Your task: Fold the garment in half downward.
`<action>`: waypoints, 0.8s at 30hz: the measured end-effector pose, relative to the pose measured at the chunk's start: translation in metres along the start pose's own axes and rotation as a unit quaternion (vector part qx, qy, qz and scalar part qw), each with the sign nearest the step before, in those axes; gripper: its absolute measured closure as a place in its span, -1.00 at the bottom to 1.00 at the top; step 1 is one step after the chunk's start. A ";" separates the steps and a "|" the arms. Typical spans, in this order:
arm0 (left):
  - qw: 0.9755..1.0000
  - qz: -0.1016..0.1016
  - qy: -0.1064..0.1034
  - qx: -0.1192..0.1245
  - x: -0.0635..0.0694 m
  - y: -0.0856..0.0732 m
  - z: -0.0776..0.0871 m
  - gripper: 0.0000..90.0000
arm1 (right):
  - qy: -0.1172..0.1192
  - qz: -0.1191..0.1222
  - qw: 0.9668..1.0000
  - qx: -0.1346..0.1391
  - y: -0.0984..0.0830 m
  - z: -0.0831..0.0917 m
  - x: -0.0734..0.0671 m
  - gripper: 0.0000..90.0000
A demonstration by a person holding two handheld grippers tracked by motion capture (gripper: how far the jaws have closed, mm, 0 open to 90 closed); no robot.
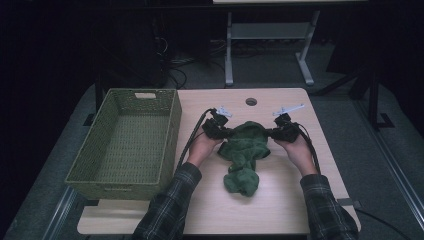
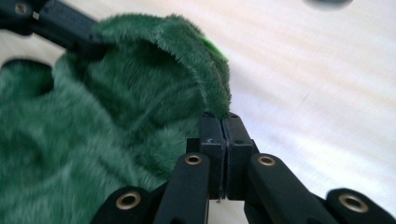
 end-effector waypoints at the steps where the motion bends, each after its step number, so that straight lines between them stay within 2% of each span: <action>1: 1.000 0.001 0.000 0.010 0.001 0.003 0.003 0.96 | 0.001 0.000 1.000 -0.003 0.003 0.002 0.000 0.97; 3: 1.000 -0.002 0.003 0.022 0.002 0.007 0.011 0.95 | -0.010 0.011 1.000 0.009 0.011 0.010 -0.002 0.97; 4: 1.000 -0.004 0.007 0.028 0.003 0.009 0.015 0.95 | -0.008 0.011 1.000 0.007 0.015 0.014 -0.003 0.97; 5: 0.999 -0.005 0.007 0.035 0.004 0.010 0.018 0.95 | -0.017 0.019 1.000 0.010 0.019 0.017 -0.003 0.97; 10: 0.998 -0.017 0.022 0.051 0.009 0.013 0.034 0.94 | -0.022 0.037 0.998 0.034 0.034 0.033 -0.010 0.97; 18: 0.996 -0.016 0.031 0.086 0.025 0.003 0.059 0.94 | -0.017 0.056 0.997 0.050 0.019 0.044 -0.026 0.97; 24: 0.995 -0.031 0.034 0.090 0.043 -0.007 0.068 0.93 | -0.012 0.079 0.995 0.067 0.012 0.056 -0.041 0.97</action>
Point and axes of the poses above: each handheld gripper's, and its own axes: z roughly backward along the jaws, y roughly out of its top, x roughly to its right, the point moved 5 cm from there along -z, roughly forward along the jaws, and after that the axes turned 12 degrees about -x, right-handed, at the moved point
